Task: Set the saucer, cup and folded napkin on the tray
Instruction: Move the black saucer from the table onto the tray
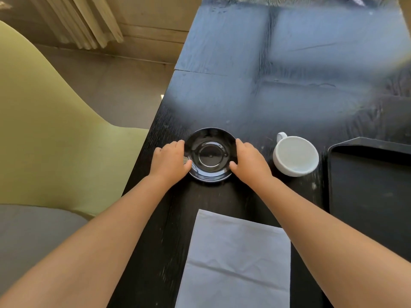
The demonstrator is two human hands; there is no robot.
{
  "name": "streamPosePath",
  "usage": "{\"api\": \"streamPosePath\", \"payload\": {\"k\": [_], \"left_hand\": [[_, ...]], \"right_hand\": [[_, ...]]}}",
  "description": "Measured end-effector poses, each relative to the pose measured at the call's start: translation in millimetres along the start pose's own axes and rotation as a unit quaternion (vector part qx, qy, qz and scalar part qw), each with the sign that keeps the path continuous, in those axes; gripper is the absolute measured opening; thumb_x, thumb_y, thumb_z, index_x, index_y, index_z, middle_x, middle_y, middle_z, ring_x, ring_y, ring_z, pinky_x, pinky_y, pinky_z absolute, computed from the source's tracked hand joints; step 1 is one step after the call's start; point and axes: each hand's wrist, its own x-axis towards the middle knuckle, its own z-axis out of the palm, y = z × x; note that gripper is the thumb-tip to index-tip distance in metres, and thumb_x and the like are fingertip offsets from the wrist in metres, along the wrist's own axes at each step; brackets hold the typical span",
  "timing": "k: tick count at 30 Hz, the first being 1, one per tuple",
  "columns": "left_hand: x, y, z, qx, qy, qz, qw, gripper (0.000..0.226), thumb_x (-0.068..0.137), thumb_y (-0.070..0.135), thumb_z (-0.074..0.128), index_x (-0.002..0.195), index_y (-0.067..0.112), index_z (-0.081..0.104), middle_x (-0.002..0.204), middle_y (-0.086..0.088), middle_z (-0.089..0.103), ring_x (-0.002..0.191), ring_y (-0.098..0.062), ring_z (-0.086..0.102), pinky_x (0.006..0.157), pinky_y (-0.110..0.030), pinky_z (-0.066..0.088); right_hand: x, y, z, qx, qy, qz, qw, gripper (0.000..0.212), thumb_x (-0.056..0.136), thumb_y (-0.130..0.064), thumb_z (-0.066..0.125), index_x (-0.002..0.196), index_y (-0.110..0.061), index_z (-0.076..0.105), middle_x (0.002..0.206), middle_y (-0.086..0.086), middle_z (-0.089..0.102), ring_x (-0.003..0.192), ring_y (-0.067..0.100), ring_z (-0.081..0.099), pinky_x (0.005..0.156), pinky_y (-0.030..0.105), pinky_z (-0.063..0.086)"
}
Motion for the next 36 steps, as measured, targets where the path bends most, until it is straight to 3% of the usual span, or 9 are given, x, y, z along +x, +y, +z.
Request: {"api": "streamPosePath", "payload": {"k": [6, 11, 13, 15, 20, 24, 28, 32, 36], "left_hand": [[-21.9, 16.7, 1.8, -0.237, -0.018, -0.123, 0.963, 0.029, 0.084, 0.005, 0.063, 0.111, 0.008, 0.056, 0.108, -0.012, 0.058, 0.086, -0.017, 0.054, 0.07, -0.026, 0.042], [-61.8, 31.2, -14.6, -0.359, -0.003, -0.156, 0.92, 0.033, 0.087, 0.001, 0.055, 0.116, 0.017, 0.06, 0.105, -0.001, 0.063, 0.089, -0.012, 0.059, 0.074, -0.024, 0.048], [-80.6, 44.2, -29.0, -0.408, -0.004, -0.151, 0.901, 0.035, 0.089, 0.004, 0.056, 0.114, 0.028, 0.061, 0.099, 0.005, 0.065, 0.081, -0.009, 0.066, 0.069, -0.025, 0.056], [-97.5, 65.9, -44.9, -0.463, -0.002, -0.137, 0.876, 0.038, 0.088, 0.005, 0.059, 0.106, 0.038, 0.06, 0.092, 0.014, 0.066, 0.077, 0.001, 0.067, 0.058, -0.013, 0.054], [-114.2, 141.0, -65.1, -0.568, -0.027, -0.129, 0.813, 0.048, 0.082, -0.005, 0.061, 0.078, 0.043, 0.066, 0.07, 0.025, 0.072, 0.072, 0.007, 0.067, 0.054, -0.006, 0.048], [-106.0, 204.7, -52.2, -0.58, -0.055, -0.111, 0.805, 0.052, 0.079, -0.009, 0.057, 0.079, 0.042, 0.069, 0.075, 0.02, 0.074, 0.078, 0.001, 0.069, 0.059, -0.01, 0.052], [-88.7, 262.4, -25.8, -0.597, -0.081, -0.132, 0.787, 0.038, 0.084, -0.005, 0.057, 0.106, 0.023, 0.07, 0.093, 0.003, 0.074, 0.082, -0.009, 0.071, 0.065, -0.019, 0.058], [-66.2, 305.0, 1.5, -0.577, -0.078, -0.137, 0.801, 0.038, 0.084, -0.006, 0.056, 0.111, 0.016, 0.069, 0.091, 0.002, 0.073, 0.084, -0.011, 0.071, 0.068, -0.021, 0.059], [-50.1, 327.2, 20.4, -0.541, -0.046, -0.15, 0.826, 0.034, 0.08, -0.001, 0.059, 0.108, 0.016, 0.071, 0.09, -0.003, 0.074, 0.087, -0.016, 0.07, 0.082, -0.039, 0.059]], "right_hand": [[-24.4, 3.8, 8.5, 0.176, 0.03, 0.046, 0.983, 0.044, 0.081, -0.002, 0.062, 0.123, -0.011, 0.051, 0.115, 0.015, 0.061, 0.105, 0.031, 0.056, 0.089, 0.041, 0.049], [-79.6, 13.3, -3.6, 0.24, 0.096, 0.027, 0.966, 0.053, 0.078, 0.007, 0.057, 0.128, -0.011, 0.053, 0.077, -0.003, 0.051, 0.08, 0.017, 0.048, 0.076, 0.032, 0.044], [-106.3, 22.8, -14.5, 0.27, 0.12, 0.049, 0.954, 0.058, 0.079, 0.004, 0.06, 0.133, -0.013, 0.05, 0.082, -0.002, 0.055, 0.072, 0.014, 0.049, 0.074, 0.022, 0.04], [-133.1, 36.6, -29.8, 0.317, 0.148, 0.08, 0.933, 0.059, 0.081, 0.001, 0.063, 0.135, -0.018, 0.048, 0.094, -0.006, 0.06, 0.072, 0.009, 0.056, 0.069, 0.01, 0.041], [-181.6, 89.4, -75.7, 0.41, 0.216, 0.129, 0.877, 0.048, 0.082, 0.003, 0.064, 0.125, -0.02, 0.058, 0.093, -0.025, 0.06, 0.073, -0.007, 0.06, 0.068, 0.0, 0.047], [-198.8, 145.7, -107.5, 0.442, 0.226, 0.153, 0.855, 0.046, 0.081, 0.003, 0.065, 0.114, -0.028, 0.064, 0.102, -0.017, 0.069, 0.081, 0.002, 0.067, 0.077, 0.018, 0.053], [-199.4, 206.1, -129.9, 0.451, 0.195, 0.156, 0.857, 0.053, 0.082, 0.008, 0.06, 0.1, -0.041, 0.065, 0.095, -0.022, 0.071, 0.077, 0.0, 0.068, 0.065, 0.013, 0.056], [-179.7, 258.0, -128.4, 0.46, 0.189, 0.173, 0.85, 0.049, 0.083, 0.015, 0.056, 0.117, -0.019, 0.063, 0.096, -0.015, 0.068, 0.073, -0.006, 0.067, 0.054, 0.007, 0.051], [-155.0, 290.9, -116.7, 0.484, 0.166, 0.196, 0.836, 0.046, 0.084, 0.013, 0.056, 0.123, -0.011, 0.06, 0.108, 0.001, 0.067, 0.086, 0.0, 0.064, 0.058, 0.009, 0.054]]}}
